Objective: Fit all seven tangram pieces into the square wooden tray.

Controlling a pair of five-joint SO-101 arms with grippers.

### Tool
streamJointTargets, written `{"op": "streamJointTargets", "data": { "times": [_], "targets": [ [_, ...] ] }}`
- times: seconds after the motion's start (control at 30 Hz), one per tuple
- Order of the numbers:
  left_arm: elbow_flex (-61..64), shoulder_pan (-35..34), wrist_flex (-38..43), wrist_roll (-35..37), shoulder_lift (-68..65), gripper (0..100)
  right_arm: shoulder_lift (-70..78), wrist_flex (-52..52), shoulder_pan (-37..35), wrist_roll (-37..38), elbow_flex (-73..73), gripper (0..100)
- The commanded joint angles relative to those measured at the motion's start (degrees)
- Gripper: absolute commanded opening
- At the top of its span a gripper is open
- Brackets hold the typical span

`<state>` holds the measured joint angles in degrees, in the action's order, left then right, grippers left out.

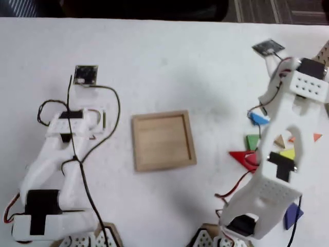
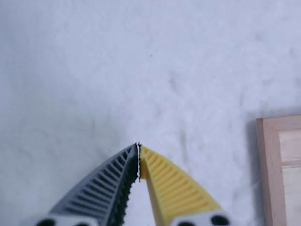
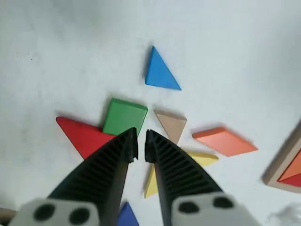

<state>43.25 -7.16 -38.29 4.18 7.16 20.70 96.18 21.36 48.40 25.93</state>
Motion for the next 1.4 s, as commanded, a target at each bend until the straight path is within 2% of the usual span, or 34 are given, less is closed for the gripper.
{"op": "streamJointTargets", "data": {
  "times": [0.0, 0.27, 0.4, 0.53, 0.73, 0.93, 1.17, 1.37],
  "targets": [
    [-2.6, 1.3, 1.4, -0.6, 0.5, 5, -5.1, 2.3, 6.3, 5.5, -6.2, 6.0],
    [-2.7, 1.5, 1.5, -0.6, 0.5, 5, -18.9, 2.2, 20.4, 20.5, -32.2, 12.5],
    [-2.7, 1.5, 1.5, -0.6, 0.5, 5, -29.7, -0.8, 28.5, 30.3, -44.3, 14.2],
    [-2.6, 1.4, 1.4, -0.6, 0.4, 5, -39.5, -9.5, 36.0, 39.3, -56.8, 19.3],
    [-2.6, 1.2, 1.4, -0.6, 0.4, 5, -45.7, -24.7, 42.4, 45.2, -74.1, 23.1],
    [-1.9, 1.3, 1.4, -0.6, 0.6, 5, -45.8, -31.4, 47.0, 46.4, -80.9, 23.2],
    [-1.8, 1.2, 1.4, -0.6, 0.7, 5, -45.7, -40.5, 47.7, 46.0, -86.1, 23.2],
    [-1.8, 1.2, 1.4, -0.6, 0.7, 5, -46.1, -42.4, 45.5, 37.5, -84.8, 23.2]
  ]
}}
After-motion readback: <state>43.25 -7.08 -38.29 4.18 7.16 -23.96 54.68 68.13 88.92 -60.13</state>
